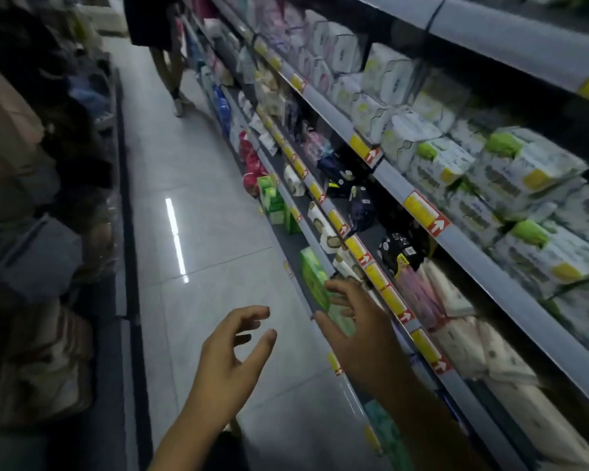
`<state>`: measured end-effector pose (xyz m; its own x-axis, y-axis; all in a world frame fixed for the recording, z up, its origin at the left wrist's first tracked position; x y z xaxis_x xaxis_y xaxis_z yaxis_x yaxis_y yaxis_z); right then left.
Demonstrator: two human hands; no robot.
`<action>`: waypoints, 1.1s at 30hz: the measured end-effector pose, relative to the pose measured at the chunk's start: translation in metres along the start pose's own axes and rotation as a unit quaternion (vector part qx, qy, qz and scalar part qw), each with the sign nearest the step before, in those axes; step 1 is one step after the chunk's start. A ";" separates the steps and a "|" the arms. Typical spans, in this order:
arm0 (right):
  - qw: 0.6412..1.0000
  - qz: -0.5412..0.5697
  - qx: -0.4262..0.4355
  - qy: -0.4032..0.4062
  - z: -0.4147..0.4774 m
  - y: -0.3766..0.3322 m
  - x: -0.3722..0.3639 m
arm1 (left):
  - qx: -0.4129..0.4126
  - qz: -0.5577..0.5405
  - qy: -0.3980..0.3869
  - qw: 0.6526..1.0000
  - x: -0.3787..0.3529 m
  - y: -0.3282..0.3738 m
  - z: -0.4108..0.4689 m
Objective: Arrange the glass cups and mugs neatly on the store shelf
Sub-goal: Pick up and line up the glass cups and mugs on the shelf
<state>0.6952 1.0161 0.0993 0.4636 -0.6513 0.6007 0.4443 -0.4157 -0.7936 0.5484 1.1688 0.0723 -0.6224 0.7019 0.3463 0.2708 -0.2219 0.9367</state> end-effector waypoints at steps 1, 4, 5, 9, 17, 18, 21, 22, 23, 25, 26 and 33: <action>1.000 -0.007 -0.013 0.011 0.013 0.007 -0.003 | -0.013 0.002 -0.018 1.000 -0.003 0.003 0.027; 0.995 -0.019 -0.060 0.072 0.054 0.023 -0.001 | -0.062 0.007 -0.095 0.994 -0.021 0.021 0.111; 0.993 -0.013 -0.077 0.094 0.068 0.024 0.005 | -0.082 0.012 -0.129 0.988 -0.028 0.032 0.136; 0.971 -0.020 -0.147 0.185 0.105 0.009 0.051 | -0.178 0.018 -0.258 0.949 -0.060 0.094 0.217; 0.894 -0.089 -0.166 0.407 0.105 -0.054 0.154 | -0.360 -0.077 -0.398 0.840 -0.134 0.239 0.256; 0.884 -0.099 -0.166 0.425 0.100 -0.066 0.166 | -0.382 -0.085 -0.409 0.824 -0.140 0.259 0.253; 0.861 -0.153 -0.147 0.463 0.088 -0.100 0.203 | -0.450 -0.114 -0.400 0.790 -0.150 0.314 0.243; 0.854 -0.169 -0.133 0.474 0.086 -0.112 0.217 | -0.469 -0.129 -0.391 0.781 -0.150 0.333 0.240; 0.847 -0.181 -0.122 0.485 0.085 -0.123 0.230 | -0.482 -0.142 -0.383 0.775 -0.151 0.350 0.238; 0.834 -0.214 -0.106 0.497 0.088 -0.141 0.258 | -0.504 -0.145 -0.368 0.768 -0.153 0.383 0.238; 0.828 -0.237 -0.100 0.498 0.092 -0.150 0.272 | -0.520 -0.136 -0.357 0.764 -0.154 0.401 0.239; 0.806 -0.356 -0.104 0.462 0.154 -0.168 0.364 | -0.604 0.030 -0.269 0.750 -0.201 0.487 0.277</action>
<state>0.9073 0.9462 0.4665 -0.6632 -0.3555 0.6586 0.1622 -0.9273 -0.3373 1.0086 1.1067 0.4448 -0.1618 0.7660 0.6221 -0.7782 -0.4867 0.3969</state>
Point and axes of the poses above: each hand's wrist, its own z-axis towards the middle knuckle, its own x-axis out of the back of the hand, y = z × x, the point moved 5 cm from there along z, towards the middle knuckle, and after that the axes turned 3 degrees about x, right-handed, at the moved point
